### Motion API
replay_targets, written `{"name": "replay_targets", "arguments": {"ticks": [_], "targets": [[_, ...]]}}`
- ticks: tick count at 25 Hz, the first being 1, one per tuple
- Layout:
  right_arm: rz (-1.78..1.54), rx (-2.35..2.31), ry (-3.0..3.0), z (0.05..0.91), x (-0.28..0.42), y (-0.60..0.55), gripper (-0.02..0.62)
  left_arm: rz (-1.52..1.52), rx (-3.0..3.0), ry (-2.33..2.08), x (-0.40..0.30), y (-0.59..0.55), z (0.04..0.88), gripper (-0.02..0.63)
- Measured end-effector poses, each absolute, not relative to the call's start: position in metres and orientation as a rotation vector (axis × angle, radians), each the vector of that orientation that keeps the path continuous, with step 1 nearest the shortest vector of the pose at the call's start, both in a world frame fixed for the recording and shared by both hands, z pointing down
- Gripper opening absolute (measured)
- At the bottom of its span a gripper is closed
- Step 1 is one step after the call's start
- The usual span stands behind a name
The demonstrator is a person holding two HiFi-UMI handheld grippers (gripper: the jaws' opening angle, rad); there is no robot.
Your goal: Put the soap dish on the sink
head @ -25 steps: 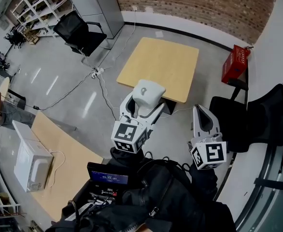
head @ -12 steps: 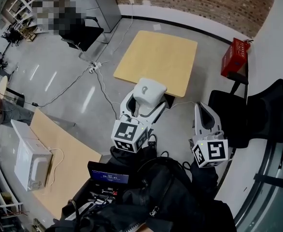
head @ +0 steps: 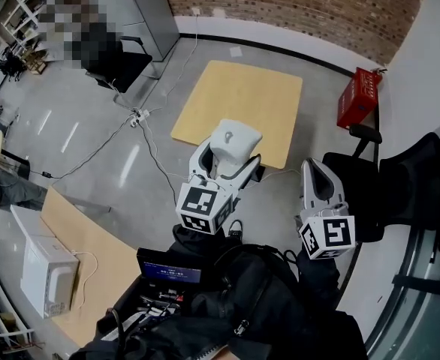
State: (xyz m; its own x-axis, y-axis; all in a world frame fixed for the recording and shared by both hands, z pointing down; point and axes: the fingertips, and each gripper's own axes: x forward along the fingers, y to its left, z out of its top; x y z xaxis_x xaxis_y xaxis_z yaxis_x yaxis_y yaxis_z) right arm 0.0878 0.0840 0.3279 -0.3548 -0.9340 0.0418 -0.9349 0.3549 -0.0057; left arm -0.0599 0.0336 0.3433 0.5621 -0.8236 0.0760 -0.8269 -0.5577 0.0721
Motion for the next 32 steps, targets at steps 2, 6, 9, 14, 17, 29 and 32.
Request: {"name": "replay_targets", "arguments": {"ticks": [2,6,9,14,17,29,32], "targets": [[0.038,1.767,-2.556,0.327,0.083,0.07,0.005,0.056,2.688,-1.419,-0.064,0.017,0.344,0.46],[0.036,1.772,-2.541,0.327,0.073,0.044,0.005,0.055,2.69,-1.4,-0.071,-0.01,0.346,0.46],[0.04,1.775,-2.533,0.329,0.066,0.03,0.005,0.059,2.69,-1.385,-0.077,-0.026,0.35,0.46],[0.034,1.78,-2.532,0.328,0.054,0.008,0.005,0.071,2.684,-1.363,-0.086,-0.049,0.356,0.46],[0.027,1.774,-2.533,0.329,0.044,-0.004,0.005,0.081,2.682,-1.345,-0.092,-0.061,0.362,0.46],[0.057,1.728,-2.51,0.343,0.015,-0.032,0.005,0.088,2.65,-1.322,-0.114,-0.089,0.376,0.46],[0.064,1.719,-2.506,0.343,0.012,-0.034,0.005,0.097,2.637,-1.318,-0.117,-0.091,0.379,0.46]]}}
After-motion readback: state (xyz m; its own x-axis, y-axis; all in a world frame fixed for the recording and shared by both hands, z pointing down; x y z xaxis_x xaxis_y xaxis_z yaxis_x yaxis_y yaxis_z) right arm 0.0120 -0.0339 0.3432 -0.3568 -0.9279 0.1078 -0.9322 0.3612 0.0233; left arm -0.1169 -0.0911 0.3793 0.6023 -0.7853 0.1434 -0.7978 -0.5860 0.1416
